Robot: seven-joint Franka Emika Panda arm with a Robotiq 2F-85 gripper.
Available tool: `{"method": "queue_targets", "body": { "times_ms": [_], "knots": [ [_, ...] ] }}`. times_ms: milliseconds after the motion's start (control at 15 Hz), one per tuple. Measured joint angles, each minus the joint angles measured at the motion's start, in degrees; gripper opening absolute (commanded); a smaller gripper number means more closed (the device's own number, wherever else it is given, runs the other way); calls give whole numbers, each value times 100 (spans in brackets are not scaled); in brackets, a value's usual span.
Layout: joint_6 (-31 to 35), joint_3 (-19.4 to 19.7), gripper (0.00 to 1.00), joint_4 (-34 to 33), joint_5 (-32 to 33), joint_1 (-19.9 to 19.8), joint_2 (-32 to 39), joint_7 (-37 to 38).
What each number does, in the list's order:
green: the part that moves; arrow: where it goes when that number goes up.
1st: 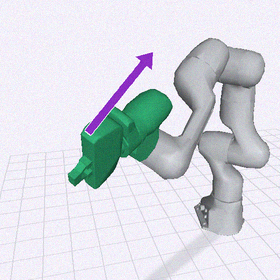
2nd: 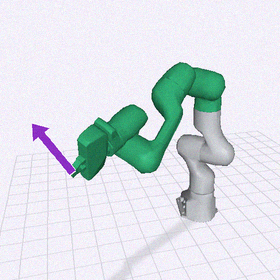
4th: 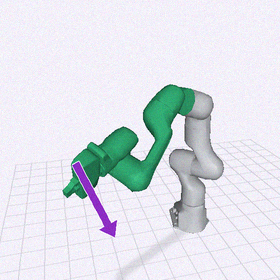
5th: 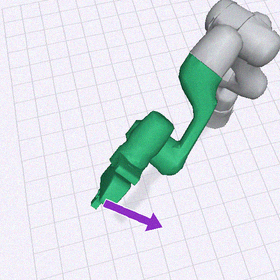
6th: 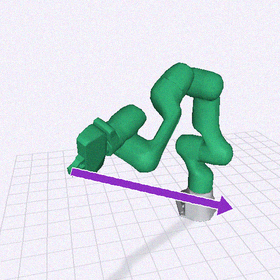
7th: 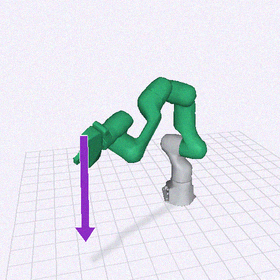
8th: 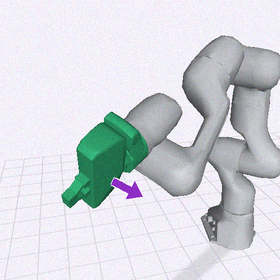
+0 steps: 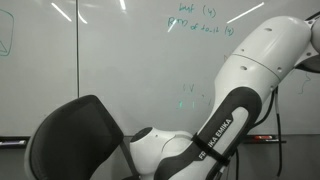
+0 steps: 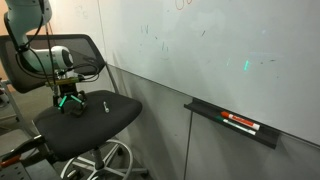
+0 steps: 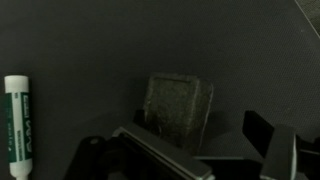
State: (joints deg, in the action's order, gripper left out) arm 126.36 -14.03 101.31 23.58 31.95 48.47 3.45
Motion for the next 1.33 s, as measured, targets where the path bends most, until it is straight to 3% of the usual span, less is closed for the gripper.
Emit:
{"method": "queue_targets", "body": {
  "times_ms": [267,333,467,1000,1067,1133,1267,1333],
  "knots": [
    [34,94,100,-1,95,6,46,-128],
    [55,106,75,-1,110,6,61,-160],
    [115,120,66,-2,154,7,94,-223],
    [269,195,7,-30,440,9,84,-455],
    [279,195,57,-30,460,11,82,-473],
    [279,197,58,-30,491,15,81,-483],
    [277,210,71,-34,534,25,81,-534],
    [276,223,53,-34,558,28,81,-567]
  ]
}}
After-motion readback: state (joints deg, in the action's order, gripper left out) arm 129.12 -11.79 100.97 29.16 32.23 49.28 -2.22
